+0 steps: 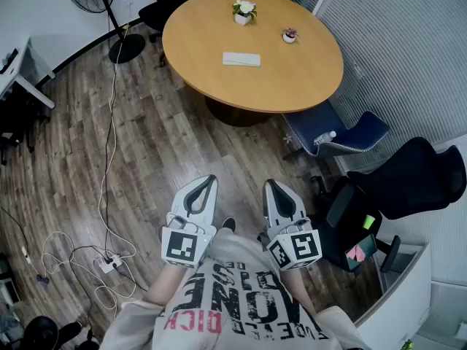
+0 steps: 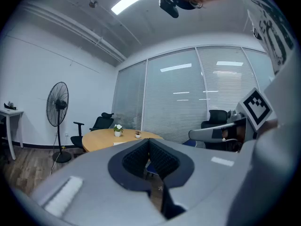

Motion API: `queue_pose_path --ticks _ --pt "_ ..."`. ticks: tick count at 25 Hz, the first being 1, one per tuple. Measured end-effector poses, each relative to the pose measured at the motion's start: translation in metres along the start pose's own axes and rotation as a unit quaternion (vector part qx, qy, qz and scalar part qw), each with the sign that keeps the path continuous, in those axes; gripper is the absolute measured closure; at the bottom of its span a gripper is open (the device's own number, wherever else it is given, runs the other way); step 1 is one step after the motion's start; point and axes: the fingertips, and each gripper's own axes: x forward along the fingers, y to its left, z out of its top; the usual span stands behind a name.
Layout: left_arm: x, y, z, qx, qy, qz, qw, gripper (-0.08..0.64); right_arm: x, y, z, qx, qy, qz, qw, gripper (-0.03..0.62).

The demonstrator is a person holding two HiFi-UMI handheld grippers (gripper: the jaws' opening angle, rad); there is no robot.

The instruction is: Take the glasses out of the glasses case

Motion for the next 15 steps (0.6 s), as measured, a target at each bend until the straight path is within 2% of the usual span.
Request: queue_pose_path --ticks 2,10,15 --pt "-0.009 0.004 -0.001 -0.019 0.010 0.005 0.9998 0.548 -0.001 0.008 -0.001 0.002 -0.004 -0.001 1.000 0.571" --pt "-0.024 0.005 0.004 0.000 -0.002 0.002 1.0000 0.548 -0.007 0.029 0.000 -0.005 -0.006 0.011 1.000 0.571" --pt "-0.023 0.000 0.007 -0.009 -0.003 0.000 1.0000 0.548 -0.012 0.027 0.000 -0.011 -0.007 0.009 1.000 0.571"
